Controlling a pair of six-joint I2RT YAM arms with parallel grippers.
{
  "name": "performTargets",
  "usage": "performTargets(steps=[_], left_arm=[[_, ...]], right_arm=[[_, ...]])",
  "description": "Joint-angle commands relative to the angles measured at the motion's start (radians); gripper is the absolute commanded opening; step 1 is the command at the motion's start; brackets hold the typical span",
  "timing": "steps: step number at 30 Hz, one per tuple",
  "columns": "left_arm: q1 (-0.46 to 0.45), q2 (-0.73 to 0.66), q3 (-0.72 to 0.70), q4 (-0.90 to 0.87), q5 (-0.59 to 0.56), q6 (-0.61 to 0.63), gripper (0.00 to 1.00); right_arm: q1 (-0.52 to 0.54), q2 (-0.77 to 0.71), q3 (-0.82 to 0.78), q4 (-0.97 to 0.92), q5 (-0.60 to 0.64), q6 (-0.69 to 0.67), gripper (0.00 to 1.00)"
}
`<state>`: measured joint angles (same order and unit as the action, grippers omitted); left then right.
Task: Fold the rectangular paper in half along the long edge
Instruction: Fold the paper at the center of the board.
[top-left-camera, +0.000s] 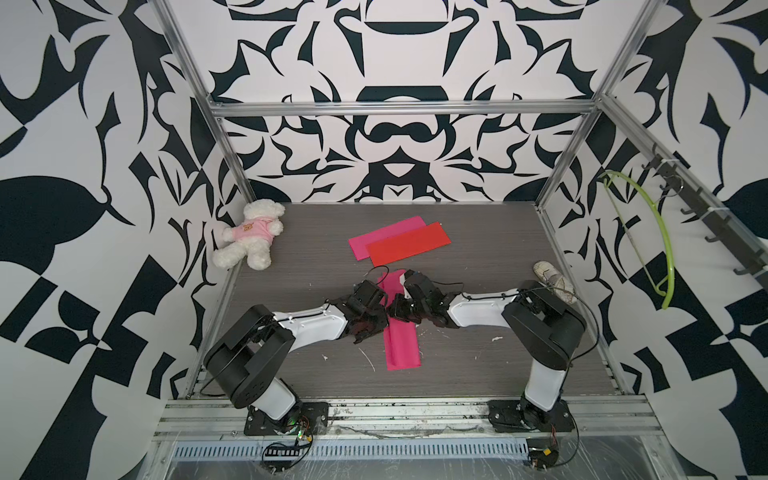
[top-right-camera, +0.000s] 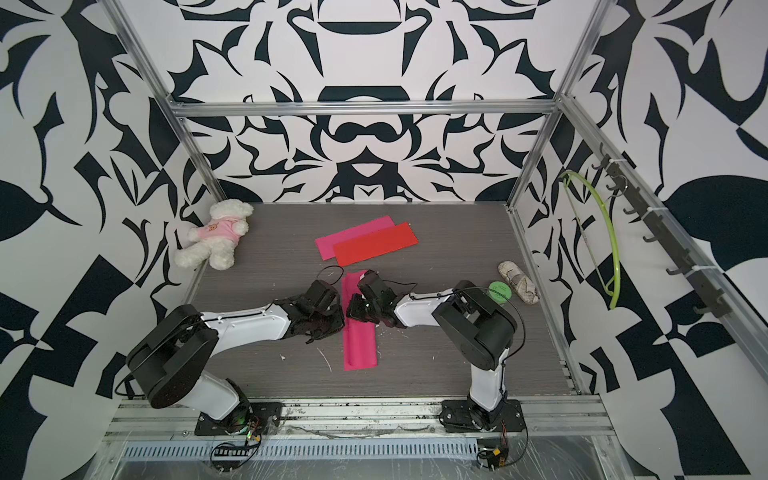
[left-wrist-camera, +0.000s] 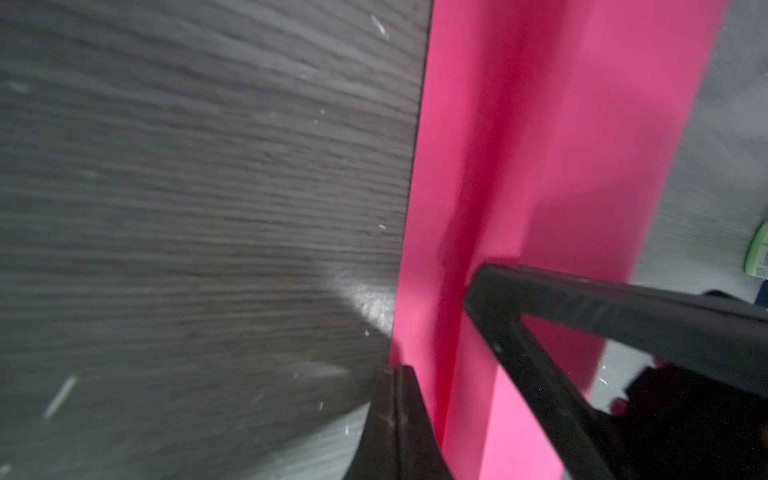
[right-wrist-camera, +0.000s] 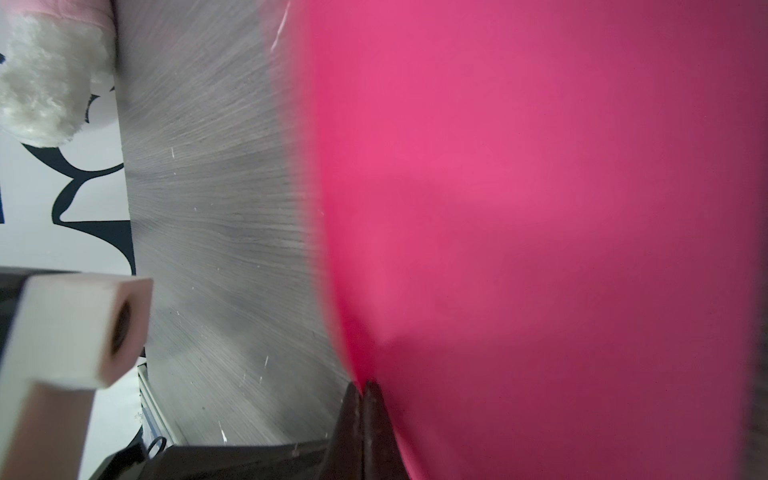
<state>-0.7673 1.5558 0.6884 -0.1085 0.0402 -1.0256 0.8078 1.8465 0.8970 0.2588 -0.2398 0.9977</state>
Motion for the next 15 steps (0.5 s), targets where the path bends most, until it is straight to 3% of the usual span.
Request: performTargets(steps=[1,15], left_arm=[[-0.006,0.056,-0.069,-0.152,-0.004,-0.004,0.00],[-0.006,0.046,-0.067,-0.174,-0.018,0.001,0.00]], right_arm=[[0.004,-0.006,0.026,0.048,-0.008,0.032,0.00],[0.004,0.018,0.037,0.012,-0.041,-0.019,0.00]])
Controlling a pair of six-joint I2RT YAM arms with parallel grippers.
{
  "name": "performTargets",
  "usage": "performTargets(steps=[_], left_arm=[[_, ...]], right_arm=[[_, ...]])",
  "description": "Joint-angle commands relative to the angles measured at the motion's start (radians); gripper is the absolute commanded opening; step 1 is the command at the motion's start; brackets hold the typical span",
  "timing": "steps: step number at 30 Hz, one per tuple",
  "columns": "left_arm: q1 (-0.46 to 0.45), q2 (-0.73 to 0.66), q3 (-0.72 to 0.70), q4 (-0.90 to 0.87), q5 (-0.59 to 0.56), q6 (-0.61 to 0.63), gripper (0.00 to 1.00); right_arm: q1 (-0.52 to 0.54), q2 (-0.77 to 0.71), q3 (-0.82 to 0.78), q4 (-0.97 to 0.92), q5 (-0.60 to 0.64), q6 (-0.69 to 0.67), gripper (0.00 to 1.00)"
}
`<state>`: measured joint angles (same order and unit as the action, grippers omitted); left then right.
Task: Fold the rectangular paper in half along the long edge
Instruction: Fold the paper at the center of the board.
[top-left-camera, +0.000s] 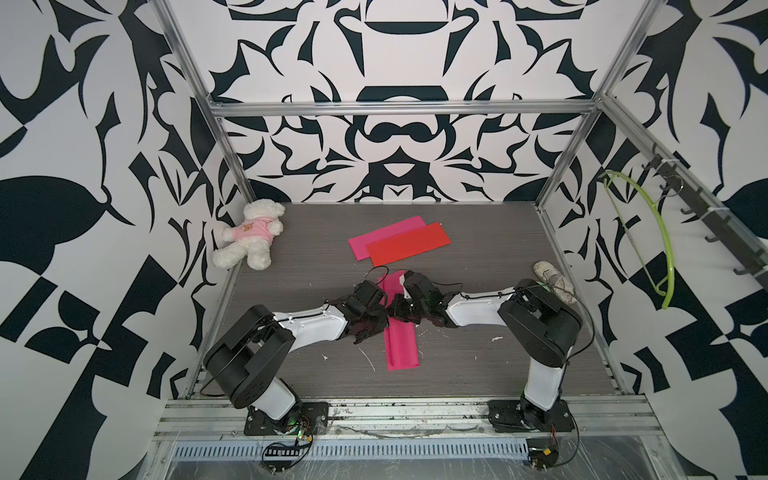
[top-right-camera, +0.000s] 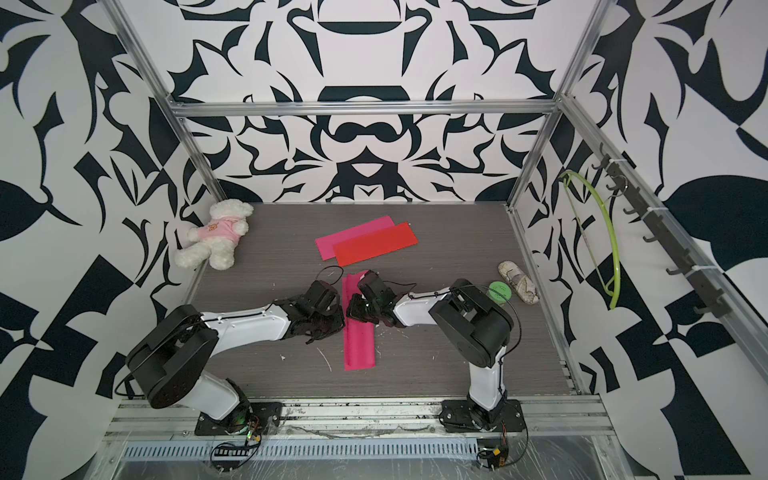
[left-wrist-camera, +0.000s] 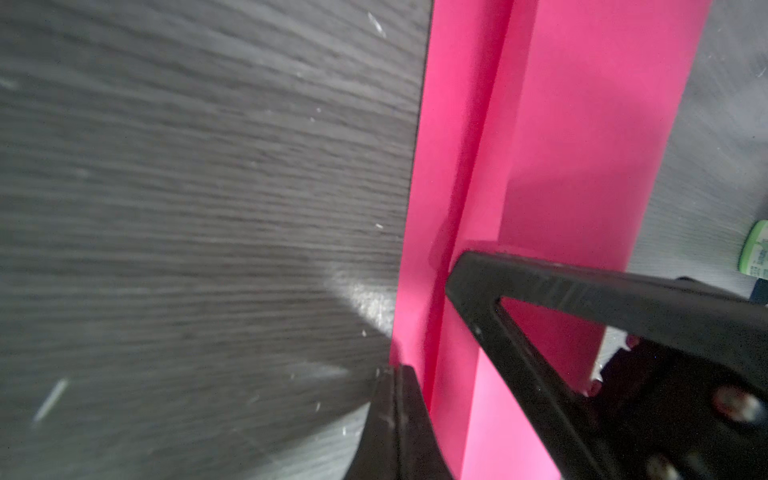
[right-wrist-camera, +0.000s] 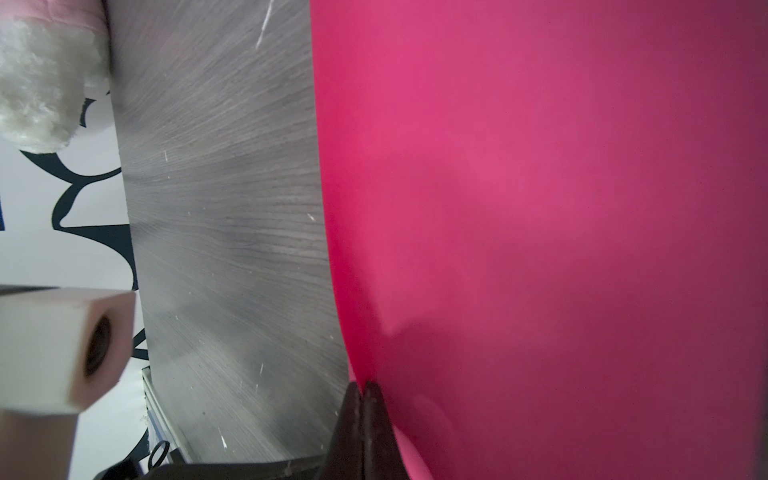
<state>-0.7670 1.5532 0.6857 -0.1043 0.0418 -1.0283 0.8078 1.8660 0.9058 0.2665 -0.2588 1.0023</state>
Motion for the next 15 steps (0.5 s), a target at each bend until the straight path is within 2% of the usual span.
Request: performTargets(steps=[1,8,15], left_arm=[[-0.006,0.048,-0.067,-0.179,-0.019,0.004,0.00],[-0.006,0.047,-0.068,-0.177,-0.020,0.002,0.00],[-0.006,0.044,-0.063,-0.185,-0.021,0.006,0.00]], right_arm=[[0.005,-0.004,0.025,0.001,-0.020,-0.025,0.00],[0.005,-0.040,0.019,-0.057,0.012,-0.068,0.00],[0.005,-0.014,0.022,-0.050,0.009,-0.067,0.00]])
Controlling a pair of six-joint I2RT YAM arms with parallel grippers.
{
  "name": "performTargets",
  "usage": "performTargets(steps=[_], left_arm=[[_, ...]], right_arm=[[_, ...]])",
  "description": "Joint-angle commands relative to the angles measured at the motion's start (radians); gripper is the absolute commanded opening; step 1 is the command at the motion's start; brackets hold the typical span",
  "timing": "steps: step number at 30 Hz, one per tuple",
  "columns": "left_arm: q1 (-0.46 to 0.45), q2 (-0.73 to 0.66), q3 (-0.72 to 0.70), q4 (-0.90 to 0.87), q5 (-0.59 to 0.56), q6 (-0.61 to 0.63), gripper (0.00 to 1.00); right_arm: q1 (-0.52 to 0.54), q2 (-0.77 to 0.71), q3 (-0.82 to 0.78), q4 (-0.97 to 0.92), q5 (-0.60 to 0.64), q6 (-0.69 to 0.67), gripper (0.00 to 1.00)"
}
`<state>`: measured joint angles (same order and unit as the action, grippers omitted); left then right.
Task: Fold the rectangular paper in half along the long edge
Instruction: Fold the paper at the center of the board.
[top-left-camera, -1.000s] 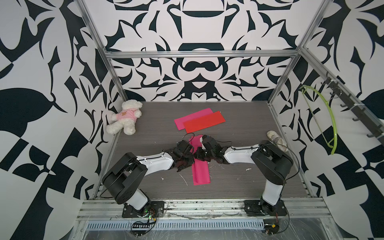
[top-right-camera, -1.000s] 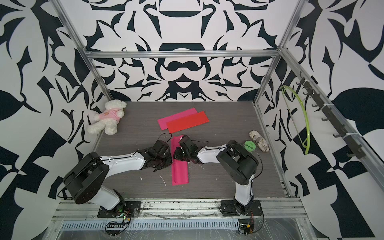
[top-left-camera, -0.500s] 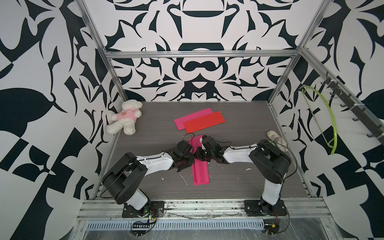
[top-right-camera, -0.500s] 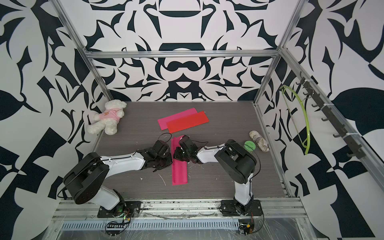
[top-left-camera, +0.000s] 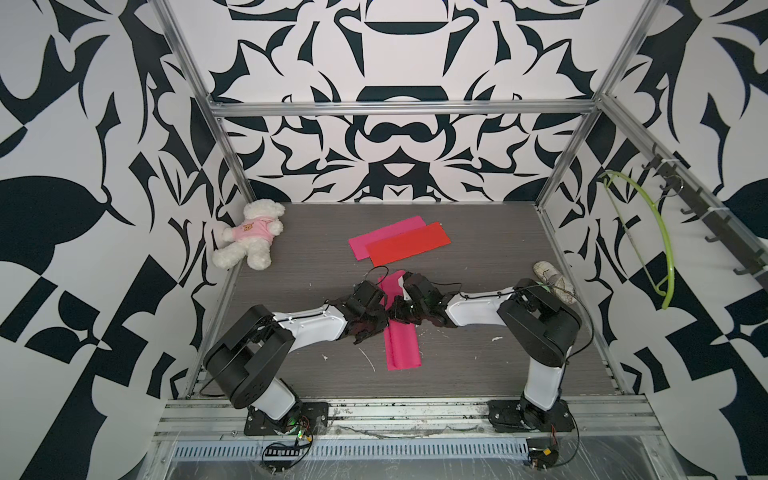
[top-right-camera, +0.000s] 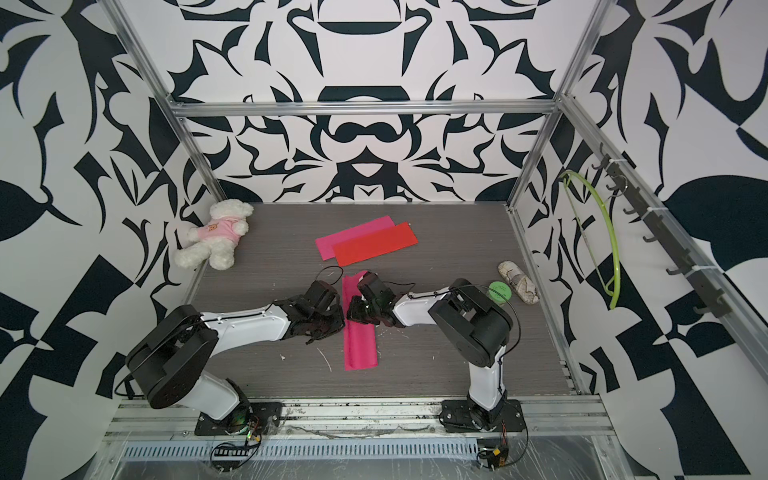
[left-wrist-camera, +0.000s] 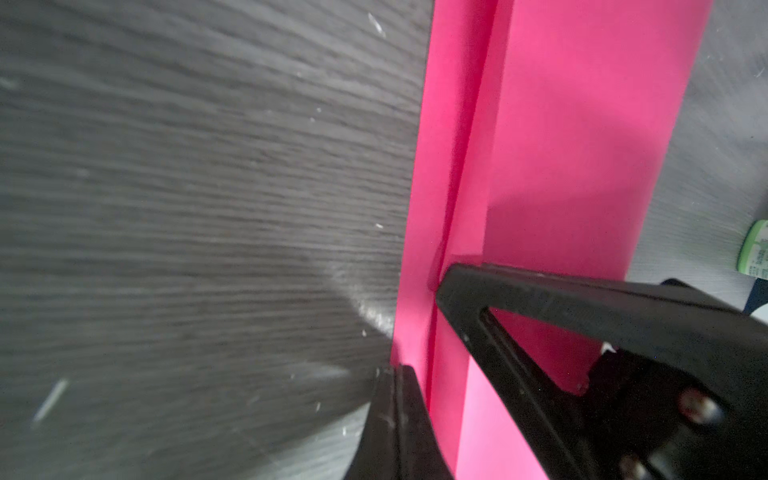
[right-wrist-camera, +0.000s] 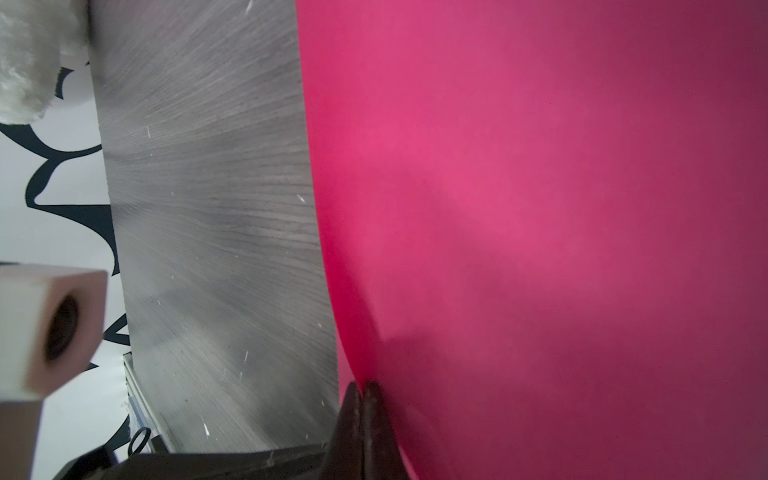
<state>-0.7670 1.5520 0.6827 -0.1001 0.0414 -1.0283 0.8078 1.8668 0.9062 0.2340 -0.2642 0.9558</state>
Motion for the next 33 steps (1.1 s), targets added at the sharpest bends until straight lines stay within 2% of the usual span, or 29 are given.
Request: performTargets(steps=[1,18,29,33], left_arm=[[-0.006,0.045,-0.058,-0.190,-0.022,0.007,0.00],[-0.006,0.048,-0.059,-0.191,-0.023,0.009,0.00],[-0.006,0.033,-0.061,-0.199,-0.030,0.008,0.00],[-0.005,-0.009,-0.063,-0.235,-0.057,0.010,0.00]], right_arm=[[0.005,-0.010,0.023,-0.017,0.013,-0.018,0.00],[0.003,-0.008,-0.018,0.034,0.005,0.056,0.00],[0.001,0.008,-0.036,0.018,0.012,0.042,0.00],[0.002,0.009,-0.052,0.017,0.020,0.048,0.18]])
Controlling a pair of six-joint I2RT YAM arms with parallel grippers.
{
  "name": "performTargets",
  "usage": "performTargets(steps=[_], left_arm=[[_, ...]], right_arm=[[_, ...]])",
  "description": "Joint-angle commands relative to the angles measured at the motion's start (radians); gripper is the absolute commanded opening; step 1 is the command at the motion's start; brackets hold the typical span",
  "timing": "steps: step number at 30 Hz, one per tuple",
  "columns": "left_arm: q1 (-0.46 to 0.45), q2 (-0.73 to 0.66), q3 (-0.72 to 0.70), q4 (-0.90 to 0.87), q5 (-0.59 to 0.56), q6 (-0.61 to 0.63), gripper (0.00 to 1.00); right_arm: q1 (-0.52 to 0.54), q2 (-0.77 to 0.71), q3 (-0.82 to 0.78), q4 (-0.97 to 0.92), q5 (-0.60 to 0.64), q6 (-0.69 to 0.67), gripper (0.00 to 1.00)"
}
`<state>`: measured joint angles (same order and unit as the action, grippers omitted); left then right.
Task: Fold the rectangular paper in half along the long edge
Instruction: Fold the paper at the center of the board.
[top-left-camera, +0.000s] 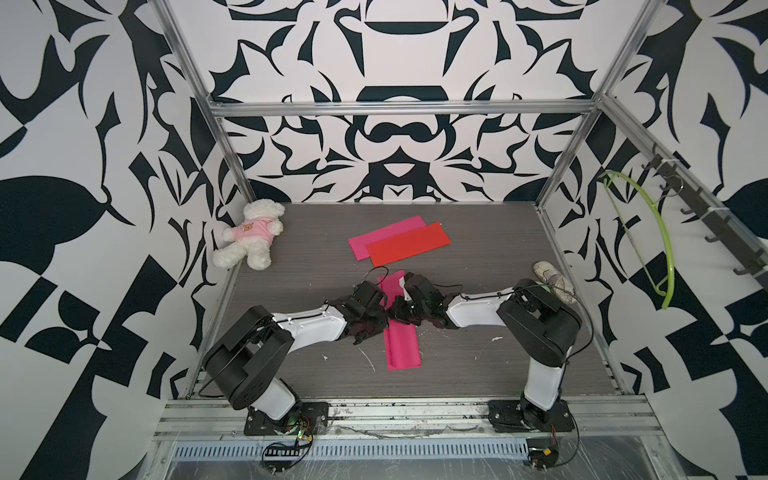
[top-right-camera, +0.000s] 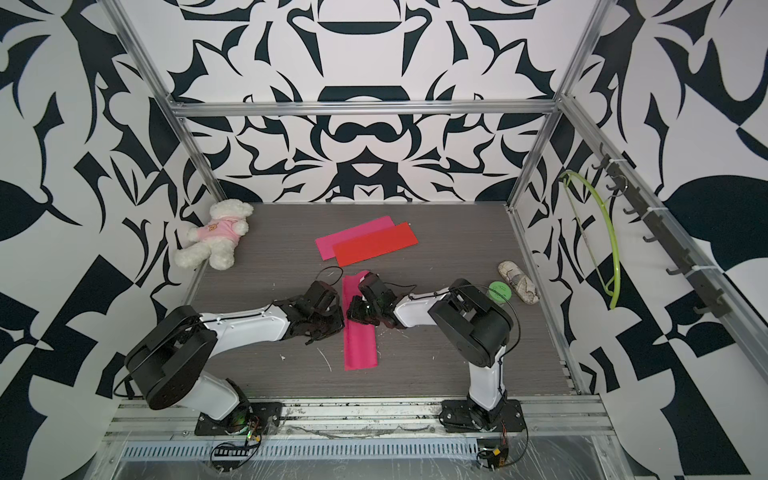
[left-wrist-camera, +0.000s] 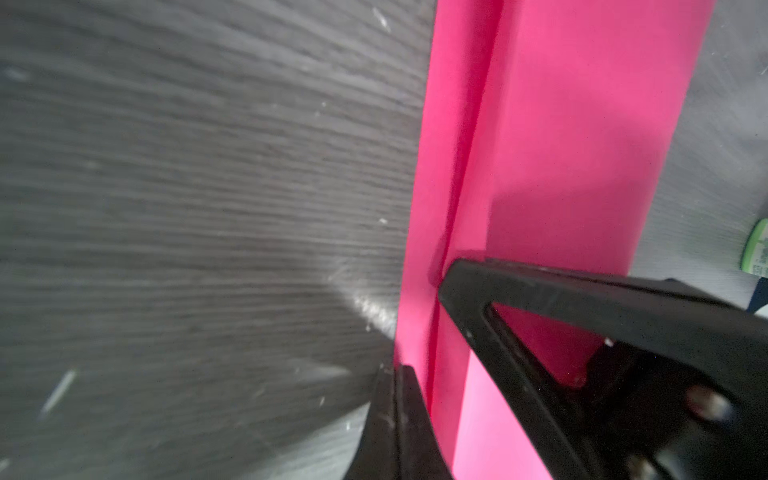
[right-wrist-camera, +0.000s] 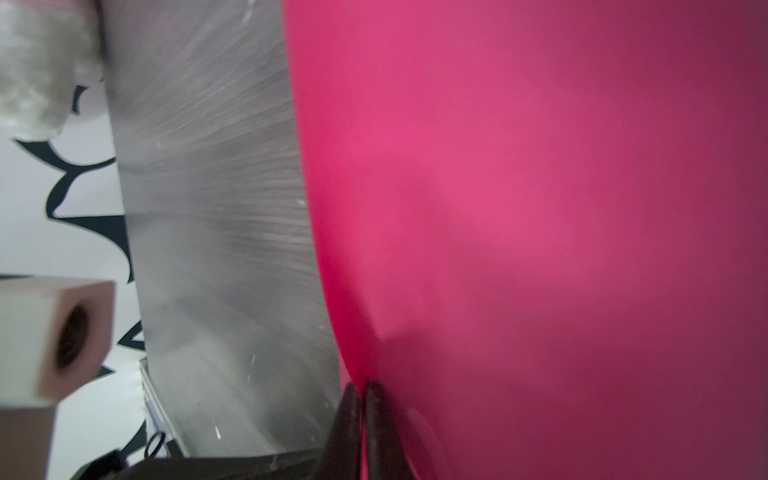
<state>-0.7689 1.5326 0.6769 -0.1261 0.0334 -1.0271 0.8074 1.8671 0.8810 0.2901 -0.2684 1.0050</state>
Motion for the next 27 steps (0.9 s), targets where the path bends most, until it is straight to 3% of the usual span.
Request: performTargets(steps=[1,9,17,22,27], left_arm=[[-0.003,-0.001,-0.056,-0.224,-0.057,0.011,0.00],[0.025,-0.152,-0.092,-0.324,-0.111,0.009,0.03],[0.065,-0.294,-0.127,-0.182,-0.034,0.006,0.08],[0.075,-0.291,-0.116,-0.025,0.040,-0.007,0.05],[0.077,-0.198,-0.077,0.086,0.100,-0.025,0.01]], right_arm=[[0.002,0.009,-0.031,-0.038,0.026,0.000,0.21],[0.002,0.018,-0.045,-0.019,0.019,0.011,0.23],[-0.004,0.024,-0.055,0.000,0.005,0.028,0.00],[-0.009,0.027,-0.068,0.012,-0.003,0.035,0.00],[-0.012,0.028,-0.076,0.032,-0.013,0.041,0.00]])
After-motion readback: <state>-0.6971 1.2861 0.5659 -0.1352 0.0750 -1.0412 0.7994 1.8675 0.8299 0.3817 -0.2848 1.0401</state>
